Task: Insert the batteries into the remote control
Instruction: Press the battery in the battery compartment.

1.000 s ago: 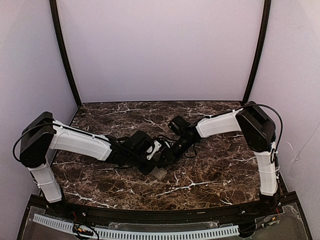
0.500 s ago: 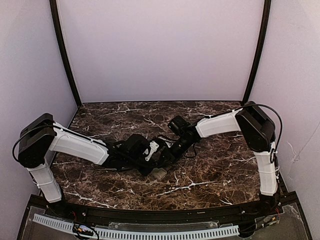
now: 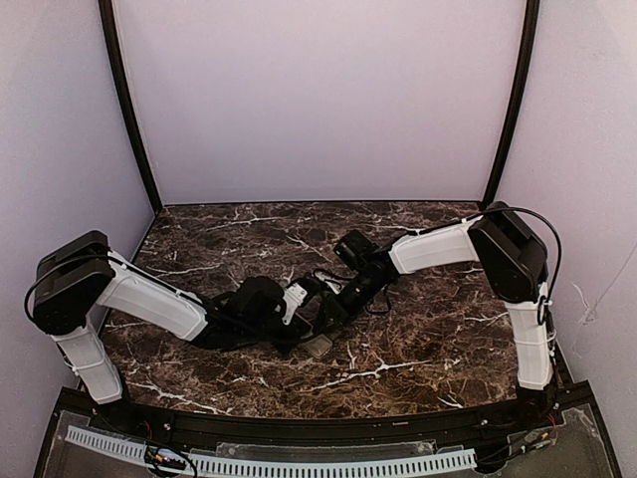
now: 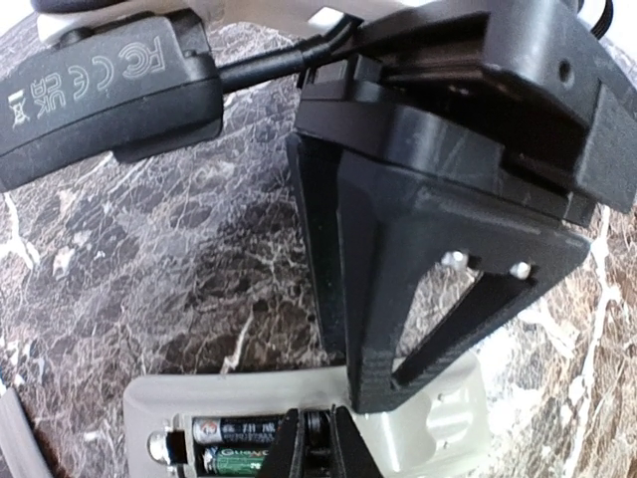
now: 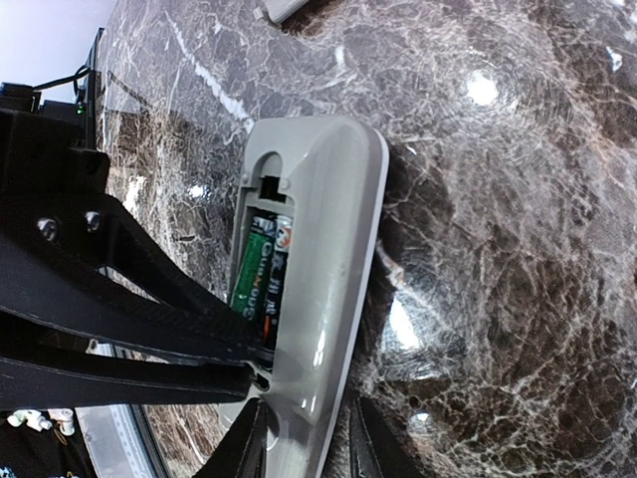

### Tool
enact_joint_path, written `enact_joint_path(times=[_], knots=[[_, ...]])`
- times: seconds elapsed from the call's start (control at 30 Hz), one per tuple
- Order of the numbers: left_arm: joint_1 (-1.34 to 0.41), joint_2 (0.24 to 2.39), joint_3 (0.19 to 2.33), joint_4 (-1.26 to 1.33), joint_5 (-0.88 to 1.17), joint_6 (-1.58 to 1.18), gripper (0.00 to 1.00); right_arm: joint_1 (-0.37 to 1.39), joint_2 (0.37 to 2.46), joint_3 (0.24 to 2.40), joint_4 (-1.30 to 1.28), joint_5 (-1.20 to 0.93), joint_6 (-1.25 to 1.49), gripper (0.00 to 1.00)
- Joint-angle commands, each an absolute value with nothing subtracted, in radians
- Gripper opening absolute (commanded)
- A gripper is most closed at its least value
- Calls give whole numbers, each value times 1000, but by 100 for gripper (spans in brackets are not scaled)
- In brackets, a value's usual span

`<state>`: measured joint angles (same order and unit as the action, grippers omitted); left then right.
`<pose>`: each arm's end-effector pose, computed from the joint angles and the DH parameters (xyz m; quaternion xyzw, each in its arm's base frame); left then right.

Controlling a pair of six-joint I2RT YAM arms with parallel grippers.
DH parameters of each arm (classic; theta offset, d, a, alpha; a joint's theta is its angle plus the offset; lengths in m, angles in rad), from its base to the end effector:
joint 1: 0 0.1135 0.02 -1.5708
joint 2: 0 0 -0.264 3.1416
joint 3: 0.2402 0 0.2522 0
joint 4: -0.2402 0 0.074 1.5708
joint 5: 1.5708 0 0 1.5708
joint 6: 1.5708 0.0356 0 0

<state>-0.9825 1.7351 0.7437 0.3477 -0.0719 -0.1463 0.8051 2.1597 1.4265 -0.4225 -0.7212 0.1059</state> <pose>0.1881 -0.2773 0.1361 0.3483 0.8234 -0.2119 0.3947 0.2807 0.3259 0.1215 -0.3819 0.8353 0.3949 0.0213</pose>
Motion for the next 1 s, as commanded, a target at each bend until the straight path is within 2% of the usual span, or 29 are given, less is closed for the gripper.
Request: enact_joint_path(times=[0.0,0.4,0.63,0.97], knots=[[-964,1829,664,260,-72,-148,11,818,2217,1414,-491,-641,92,28],[-948,1827,602,281,-103,-121,12,816,2213,1421,-503,-638,84,28],[-948,1749,733,179,-72,-127,21,821,2195,1418,-500,-643,85,32],[-947,1668,873,146,-74,-119,26,821,2193,1412,-480,-647,91,33]])
